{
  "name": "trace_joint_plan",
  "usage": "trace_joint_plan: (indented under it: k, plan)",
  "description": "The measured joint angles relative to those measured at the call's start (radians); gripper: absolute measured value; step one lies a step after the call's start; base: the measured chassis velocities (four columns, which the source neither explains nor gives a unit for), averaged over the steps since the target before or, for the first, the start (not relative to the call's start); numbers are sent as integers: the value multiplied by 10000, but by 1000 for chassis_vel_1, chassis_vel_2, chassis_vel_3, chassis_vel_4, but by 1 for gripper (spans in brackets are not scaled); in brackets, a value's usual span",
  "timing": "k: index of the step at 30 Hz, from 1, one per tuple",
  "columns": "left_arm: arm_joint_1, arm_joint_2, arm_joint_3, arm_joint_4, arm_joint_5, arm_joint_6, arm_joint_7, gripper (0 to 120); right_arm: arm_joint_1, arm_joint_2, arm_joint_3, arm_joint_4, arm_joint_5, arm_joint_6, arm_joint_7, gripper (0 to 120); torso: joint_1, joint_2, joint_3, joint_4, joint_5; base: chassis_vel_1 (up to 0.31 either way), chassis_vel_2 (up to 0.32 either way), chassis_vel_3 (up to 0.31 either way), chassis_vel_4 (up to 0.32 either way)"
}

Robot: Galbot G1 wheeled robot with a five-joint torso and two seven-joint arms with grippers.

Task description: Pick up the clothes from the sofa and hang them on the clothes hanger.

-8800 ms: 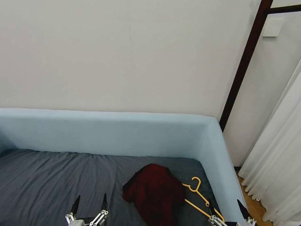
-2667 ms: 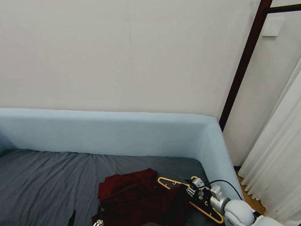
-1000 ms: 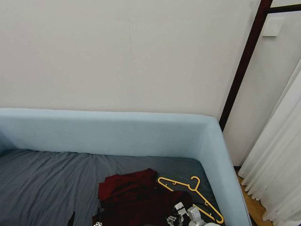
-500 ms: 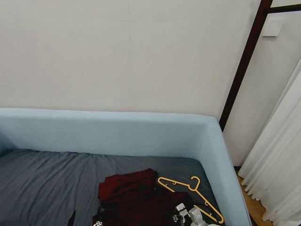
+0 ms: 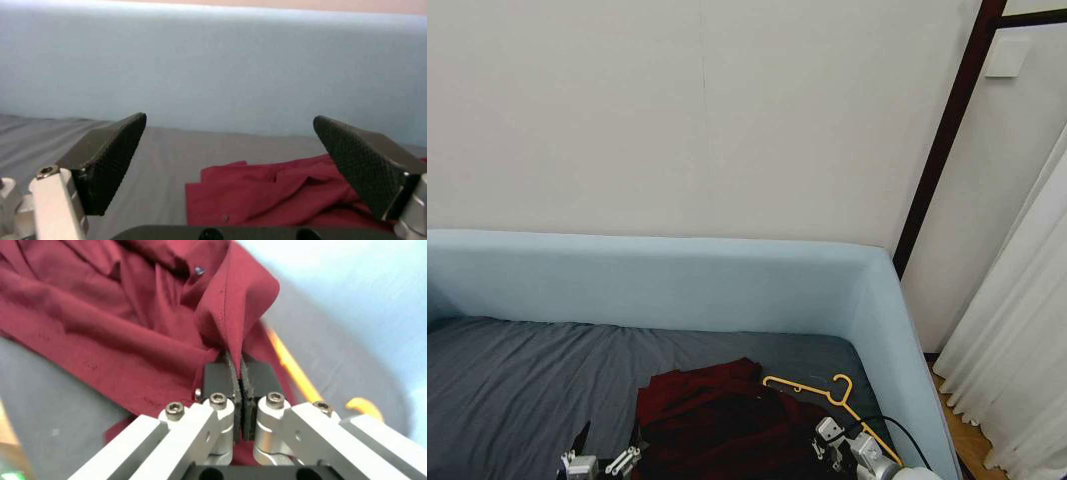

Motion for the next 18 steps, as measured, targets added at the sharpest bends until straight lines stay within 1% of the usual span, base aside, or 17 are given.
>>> trace_joint_plan:
  k: [1, 3, 4, 5, 6, 7, 9, 10, 11, 13, 14, 16, 18]
  plan:
    - [-403, 338, 191, 180, -306, 182, 115, 99, -74, -95, 90, 89, -169, 108, -44, 0, 0, 0, 0, -1, -1, 0, 0, 0, 0]
    - [-1069, 924, 517, 587, -767, 397, 432, 99, -23, -203, 53, 166, -288, 212, -85, 0, 1, 0, 0, -12, -2, 0, 0, 0, 0]
    - [-1069, 924, 517, 587, -767, 397, 432, 99, -23, -203, 53, 166, -288, 212, -85, 0, 1, 0, 0, -12, -2, 0, 0, 0, 0]
    - [-1235, 1162, 621, 766, -943, 459, 645, 99, 207, -206, -205, 126, -294, 265, -108, 0, 1, 0, 0, -12, -4, 0, 0, 0, 0]
    - [-1376, 1388, 743, 939, -1127, 539, 831, 100, 433, -180, -421, 70, -283, 290, -117, 0, 2, 0, 1, -3, 2, 0, 0, 0, 0]
    - [-1615, 1621, 976, 1166, -1334, 650, 991, 100, 564, -158, -528, 45, -253, 299, -116, 0, 2, -1, 1, 14, 3, 0, 0, 0, 0]
    - [-2186, 1980, 1611, 1638, -1604, 860, 1225, 99, 637, -124, -629, 35, -192, 309, -115, 0, 2, -1, 1, 9, 1, 0, 0, 0, 0]
    - [-2186, 1980, 1611, 1638, -1604, 860, 1225, 99, 637, -124, -629, 35, -192, 309, -115, 0, 2, -1, 1, 9, 1, 0, 0, 0, 0]
    - [-2539, 2126, 2037, 2002, -1695, 927, 1326, 99, 682, -102, -688, 14, -154, 309, -109, 0, 2, -1, 1, -1, 1, 0, 0, 0, 0]
    - [-3150, 2246, 2822, 2530, -1824, 965, 1457, 99, 767, -84, -769, -1, -78, 309, -98, 0, 2, -1, 1, -5, 0, 0, 0, 0, 0]
    - [-3443, 2256, 3173, 2734, -1896, 971, 1516, 98, 781, -86, -783, -1, -36, 307, -88, 0, 2, -1, 1, -2, -2, 0, 0, 0, 0]
    - [-3577, 2258, 3330, 2824, -1933, 973, 1533, 98, 786, -88, -785, -1, -19, 304, -85, 0, 1, -1, 1, -2, -2, 0, 0, 0, 0]
    - [-4368, 2213, 4114, 3308, -2106, 973, 1591, 97, 786, -121, -773, 17, 76, 272, -50, 0, 1, -1, 1, 1, 1, 0, 0, 0, 0]
